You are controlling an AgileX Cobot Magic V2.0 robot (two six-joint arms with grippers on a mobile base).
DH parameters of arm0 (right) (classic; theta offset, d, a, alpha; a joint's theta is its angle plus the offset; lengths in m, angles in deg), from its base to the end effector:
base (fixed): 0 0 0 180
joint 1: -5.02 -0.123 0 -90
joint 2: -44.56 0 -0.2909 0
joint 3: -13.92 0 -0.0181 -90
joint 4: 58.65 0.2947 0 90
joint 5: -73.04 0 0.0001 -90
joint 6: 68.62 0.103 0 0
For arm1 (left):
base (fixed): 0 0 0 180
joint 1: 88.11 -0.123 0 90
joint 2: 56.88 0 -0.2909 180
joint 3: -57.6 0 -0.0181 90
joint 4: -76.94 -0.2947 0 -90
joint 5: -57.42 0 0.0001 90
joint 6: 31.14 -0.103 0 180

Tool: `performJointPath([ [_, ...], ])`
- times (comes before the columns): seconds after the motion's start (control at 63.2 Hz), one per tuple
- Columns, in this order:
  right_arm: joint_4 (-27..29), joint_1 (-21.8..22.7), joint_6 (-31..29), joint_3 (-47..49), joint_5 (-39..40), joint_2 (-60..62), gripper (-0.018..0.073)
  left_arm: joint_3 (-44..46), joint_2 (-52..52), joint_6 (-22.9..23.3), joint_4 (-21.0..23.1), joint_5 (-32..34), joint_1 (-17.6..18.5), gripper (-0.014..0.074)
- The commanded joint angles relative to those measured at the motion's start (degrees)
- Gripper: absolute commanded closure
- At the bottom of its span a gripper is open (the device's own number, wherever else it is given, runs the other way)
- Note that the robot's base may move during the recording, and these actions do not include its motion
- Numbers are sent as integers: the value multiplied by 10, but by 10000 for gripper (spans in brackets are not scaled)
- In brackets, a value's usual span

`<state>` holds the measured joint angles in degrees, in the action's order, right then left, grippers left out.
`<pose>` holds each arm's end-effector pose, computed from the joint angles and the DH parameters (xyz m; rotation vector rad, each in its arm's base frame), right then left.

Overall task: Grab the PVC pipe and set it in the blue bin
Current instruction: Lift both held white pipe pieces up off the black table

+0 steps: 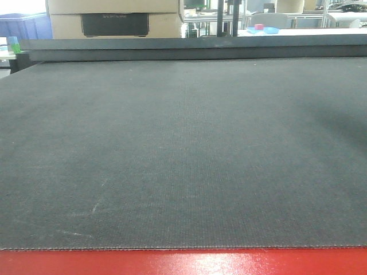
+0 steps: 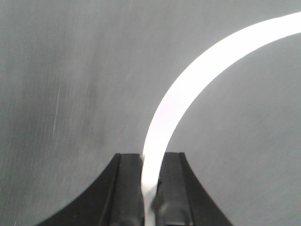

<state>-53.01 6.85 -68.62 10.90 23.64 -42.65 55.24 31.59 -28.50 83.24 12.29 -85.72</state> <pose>0.3473 -0.0034 0.3523 0.0834 2.4327 0.1054 0.3581 -0.0230 0.3540 -0.0599 2.3728 -0.1718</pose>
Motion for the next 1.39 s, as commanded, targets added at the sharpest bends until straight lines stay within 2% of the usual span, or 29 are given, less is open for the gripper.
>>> performJointPath([
  [0.0,-3,-3,-12,-29,45,32,727,-22,-46,5,10,66,22,707],
  [0.063,-3,-3,-12,-74,101,69,727,-60,-81,5,9,127,44,707],
  [0.206,-3,-3,-12,-152,172,142,727,-120,-130,5,9,197,70,707],
  [0.332,-3,-3,-12,-214,226,209,727,-166,-175,5,9,257,76,707],
  [0.475,-3,-3,-12,-258,279,287,727,-223,-227,5,-11,300,76,707],
  [0.697,-3,-3,-12,-265,244,362,727,-297,-303,5,-34,316,76,707],
  [0.902,-3,-3,-12,-265,252,382,727,-308,-334,5,-66,317,76,707],
  [1.045,45,-7,-12,-265,266,382,727,-308,-348,5,-66,358,76,707],
  [1.124,45,-27,-17,-265,266,382,727,-308,-357,5,-66,381,76,707],
  [1.187,39,-54,-44,-265,266,382,727,-308,-368,5,-66,399,76,707],
  [1.377,34,-110,-59,-265,295,382,727,-309,-406,5,-68,388,76,707],
])
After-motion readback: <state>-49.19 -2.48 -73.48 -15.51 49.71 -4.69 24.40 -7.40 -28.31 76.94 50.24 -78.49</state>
